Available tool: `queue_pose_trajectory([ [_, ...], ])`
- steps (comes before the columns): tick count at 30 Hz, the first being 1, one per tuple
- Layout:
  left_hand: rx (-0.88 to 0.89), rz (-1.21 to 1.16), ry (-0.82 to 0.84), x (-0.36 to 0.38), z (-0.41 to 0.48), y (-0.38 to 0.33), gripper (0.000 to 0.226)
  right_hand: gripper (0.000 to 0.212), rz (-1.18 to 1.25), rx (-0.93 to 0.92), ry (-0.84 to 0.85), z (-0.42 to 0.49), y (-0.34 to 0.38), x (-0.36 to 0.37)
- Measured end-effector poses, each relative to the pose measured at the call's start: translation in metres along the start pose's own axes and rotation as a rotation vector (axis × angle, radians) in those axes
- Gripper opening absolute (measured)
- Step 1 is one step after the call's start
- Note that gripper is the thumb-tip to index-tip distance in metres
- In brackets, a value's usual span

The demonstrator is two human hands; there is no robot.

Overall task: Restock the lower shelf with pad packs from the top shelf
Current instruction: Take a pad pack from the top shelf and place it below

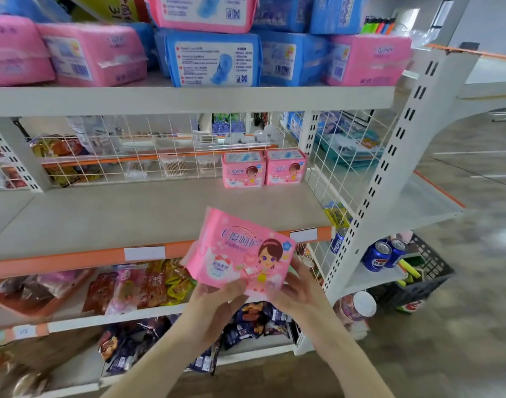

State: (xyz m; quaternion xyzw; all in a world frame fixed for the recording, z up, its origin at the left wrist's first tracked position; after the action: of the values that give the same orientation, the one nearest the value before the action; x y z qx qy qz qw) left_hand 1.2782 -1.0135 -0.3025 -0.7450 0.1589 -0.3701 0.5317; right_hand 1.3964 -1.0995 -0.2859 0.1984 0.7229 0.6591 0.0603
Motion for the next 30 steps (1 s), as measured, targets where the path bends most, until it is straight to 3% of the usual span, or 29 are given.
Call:
queue_pose_trajectory([
  [2,0.007,0.060,0.026,0.002,-0.004,0.002,0.087,0.083,0.018,-0.039,-0.084,0.000,0.003,-0.007],
  [4,-0.020,0.082,0.054,-0.001,-0.008,0.004,0.090,0.086,0.051,-0.056,-0.102,-0.001,0.005,-0.012],
  [8,0.036,0.174,0.246,0.010,-0.022,0.004,0.060,0.091,0.164,-0.067,0.006,-0.009,0.002,-0.003],
  [11,0.100,0.124,0.307,0.014,-0.035,0.008,0.070,0.080,0.202,-0.064,0.009,-0.016,0.004,0.001],
  [13,0.049,0.005,0.171,-0.002,-0.035,0.016,0.092,0.068,0.144,-0.040,-0.096,-0.018,0.002,-0.010],
  [15,-0.042,-0.070,-0.115,-0.035,-0.032,0.026,0.099,0.069,0.068,0.026,-0.232,-0.015,-0.007,-0.028],
  [17,-0.121,0.085,-0.242,-0.047,-0.031,0.025,0.096,0.073,-0.007,0.145,-0.303,-0.011,-0.019,-0.041],
  [20,-0.252,0.406,-0.239,-0.044,-0.022,0.014,0.076,0.068,-0.106,0.322,-0.259,-0.001,-0.030,-0.043],
  [24,-0.296,0.553,-0.234,-0.054,0.005,0.001,0.057,0.069,-0.115,0.435,-0.213,0.018,-0.036,-0.046],
  [27,-0.297,0.582,-0.248,-0.067,0.031,0.001,0.037,0.064,-0.164,0.442,-0.207,0.031,-0.030,-0.053],
  [30,-0.271,0.576,-0.238,-0.068,0.062,0.002,0.030,0.045,-0.168,0.343,-0.190,0.045,-0.011,-0.062],
])
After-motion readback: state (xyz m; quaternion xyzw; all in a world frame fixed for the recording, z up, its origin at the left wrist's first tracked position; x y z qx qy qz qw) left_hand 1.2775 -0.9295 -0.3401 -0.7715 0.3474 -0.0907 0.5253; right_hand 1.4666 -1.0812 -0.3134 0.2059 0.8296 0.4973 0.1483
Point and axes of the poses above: each hand's wrist, its own z-axis towards the middle knuckle, its own x-axis out of the palm, y = z × x, the point moved 10 cm from there along z, towards the middle knuckle, and after that the axes turned 10 degrees about z, right-handed, at the moved point
